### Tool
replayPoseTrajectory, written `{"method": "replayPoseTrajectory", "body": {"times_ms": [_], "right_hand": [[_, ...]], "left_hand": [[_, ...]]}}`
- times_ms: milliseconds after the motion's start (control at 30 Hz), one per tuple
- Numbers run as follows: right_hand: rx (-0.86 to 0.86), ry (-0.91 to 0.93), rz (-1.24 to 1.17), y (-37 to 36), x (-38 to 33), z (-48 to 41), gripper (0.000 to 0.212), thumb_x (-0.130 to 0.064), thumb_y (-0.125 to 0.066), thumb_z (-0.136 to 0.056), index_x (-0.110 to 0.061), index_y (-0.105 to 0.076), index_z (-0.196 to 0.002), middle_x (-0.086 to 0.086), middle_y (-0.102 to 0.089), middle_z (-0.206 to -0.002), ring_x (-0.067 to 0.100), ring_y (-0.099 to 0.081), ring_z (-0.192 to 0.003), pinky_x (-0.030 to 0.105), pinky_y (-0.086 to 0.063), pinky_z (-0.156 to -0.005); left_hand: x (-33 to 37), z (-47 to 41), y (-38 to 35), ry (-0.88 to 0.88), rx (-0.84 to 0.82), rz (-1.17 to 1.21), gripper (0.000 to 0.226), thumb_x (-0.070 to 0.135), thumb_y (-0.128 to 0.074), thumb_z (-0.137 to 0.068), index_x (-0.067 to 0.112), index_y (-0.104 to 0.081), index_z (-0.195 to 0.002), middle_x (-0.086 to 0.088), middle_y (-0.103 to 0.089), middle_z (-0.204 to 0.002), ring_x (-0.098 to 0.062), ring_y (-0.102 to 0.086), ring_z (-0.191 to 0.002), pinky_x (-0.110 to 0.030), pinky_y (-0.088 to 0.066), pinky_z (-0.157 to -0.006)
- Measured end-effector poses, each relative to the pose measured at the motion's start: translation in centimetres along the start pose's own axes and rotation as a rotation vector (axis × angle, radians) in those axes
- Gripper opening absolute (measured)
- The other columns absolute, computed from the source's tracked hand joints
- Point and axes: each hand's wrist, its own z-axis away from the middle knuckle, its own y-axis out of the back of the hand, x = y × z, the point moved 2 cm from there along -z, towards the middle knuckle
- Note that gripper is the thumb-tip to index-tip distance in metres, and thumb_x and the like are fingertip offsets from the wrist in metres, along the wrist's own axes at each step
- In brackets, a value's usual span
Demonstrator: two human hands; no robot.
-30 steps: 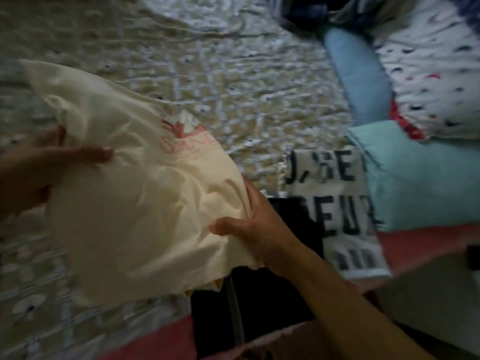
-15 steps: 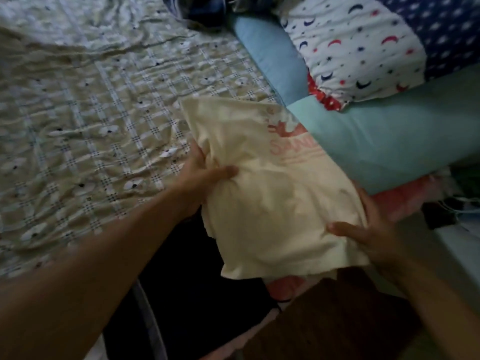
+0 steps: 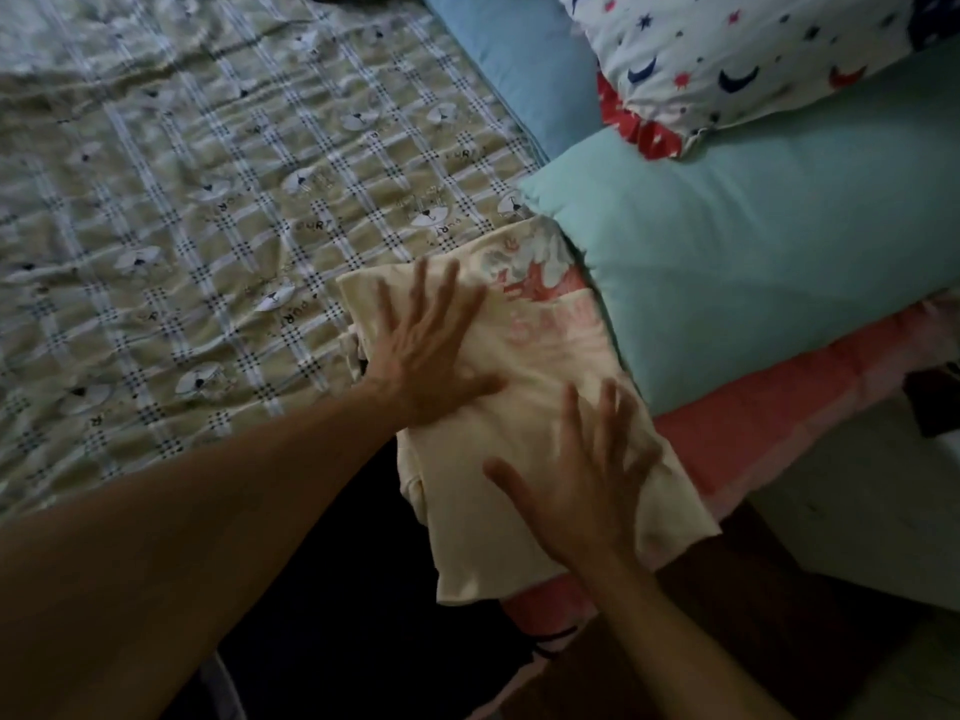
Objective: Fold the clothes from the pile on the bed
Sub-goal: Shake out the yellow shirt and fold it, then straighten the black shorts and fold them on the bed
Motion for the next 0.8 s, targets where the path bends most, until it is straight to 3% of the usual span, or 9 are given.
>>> {"method": "replayPoseTrajectory", "body": {"times_ms": [100, 200, 367, 433, 500, 600, 667, 800], "right_hand": [[-0.076, -0.086, 0.026, -3.3, 1.8, -0.2, 0.128, -0.102, -0.022, -0.055, -0.028, 0.014, -0.153, 0.005, 0.027, -0.159, 0.020, 0.029, -0.145, 0.071, 0.006, -0.109], [-0.060, -0.090, 0.045, -4.3, 2.0, -0.5, 0.129, -0.102, -0.025, -0.056, -0.027, 0.014, -0.153, 0.004, 0.024, -0.160, 0.020, 0.028, -0.145, 0.071, 0.007, -0.109], [-0.119, -0.117, 0.021, -1.9, 0.2, -0.3, 0.125, -0.096, -0.028, -0.058, -0.025, 0.012, -0.153, 0.003, 0.018, -0.162, 0.019, 0.022, -0.147, 0.068, 0.003, -0.112], [-0.099, -0.103, -0.074, 0.1, -2.4, -0.1, 0.116, -0.085, -0.038, -0.066, -0.023, 0.007, -0.154, 0.004, 0.006, -0.164, 0.018, 0.009, -0.150, 0.059, 0.000, -0.117], [-0.031, -0.002, -0.214, 1.9, -6.5, 0.5, 0.101, -0.061, -0.058, -0.080, -0.021, -0.003, -0.155, 0.007, -0.008, -0.163, 0.021, -0.008, -0.149, 0.051, -0.007, -0.120], [-0.009, 0.181, -0.373, 3.0, -14.5, 1.8, 0.091, -0.033, -0.070, -0.083, -0.021, -0.014, -0.154, 0.009, -0.019, -0.159, 0.024, -0.020, -0.146, 0.037, -0.021, -0.117], [-0.087, 0.244, -0.440, 2.5, -20.5, 3.6, 0.089, -0.028, -0.071, -0.084, -0.023, -0.016, -0.154, 0.005, -0.020, -0.159, 0.020, -0.024, -0.145, 0.027, -0.024, -0.110], [-0.240, 0.413, -0.451, -1.2, -32.0, 9.0, 0.087, -0.032, -0.070, -0.086, -0.023, -0.017, -0.154, 0.002, -0.025, -0.158, 0.017, -0.030, -0.142, 0.021, -0.025, -0.105]], "left_hand": [[-1.7, -0.1, -2.8, 0.075, -0.068, 0.001, 0.116, 0.101, -0.024, -0.058, 0.044, 0.018, -0.150, 0.000, 0.026, -0.161, -0.031, 0.030, -0.145, -0.072, 0.009, -0.109], [-2.0, -0.6, -3.3, 0.066, -0.067, -0.026, 0.116, 0.102, -0.021, -0.056, 0.045, 0.019, -0.149, -0.001, 0.022, -0.162, -0.033, 0.026, -0.146, -0.073, 0.010, -0.108], [-2.7, 0.2, 0.2, 0.065, -0.146, 0.111, 0.104, 0.083, -0.041, -0.076, 0.032, 0.003, -0.155, -0.006, 0.004, -0.165, -0.032, 0.006, -0.151, -0.067, -0.001, -0.115], [-3.2, 2.3, 3.2, 0.072, -0.001, 0.335, 0.092, 0.068, -0.051, -0.085, 0.024, -0.011, -0.155, -0.009, -0.015, -0.163, -0.031, -0.013, -0.149, -0.057, -0.018, -0.117], [-4.5, 5.7, 6.1, 0.121, 0.189, 0.542, 0.081, 0.055, -0.055, -0.089, 0.020, -0.022, -0.154, -0.008, -0.030, -0.156, -0.027, -0.029, -0.142, -0.047, -0.032, -0.114], [-8.0, 13.1, 8.9, 0.294, 0.393, 0.718, 0.075, 0.045, -0.058, -0.092, 0.019, -0.023, -0.154, -0.002, -0.035, -0.153, -0.019, -0.033, -0.139, -0.033, -0.031, -0.114], [-11.2, 19.0, 9.4, 0.399, 0.486, 0.762, 0.074, 0.045, -0.055, -0.094, 0.019, -0.022, -0.154, 0.000, -0.033, -0.155, -0.016, -0.030, -0.143, -0.031, -0.027, -0.115], [-19.3, 31.5, 7.9, 0.654, 0.611, 0.671, 0.074, 0.050, -0.050, -0.089, 0.015, -0.029, -0.151, -0.004, -0.038, -0.153, -0.021, -0.035, -0.141, -0.042, -0.032, -0.115]]}}
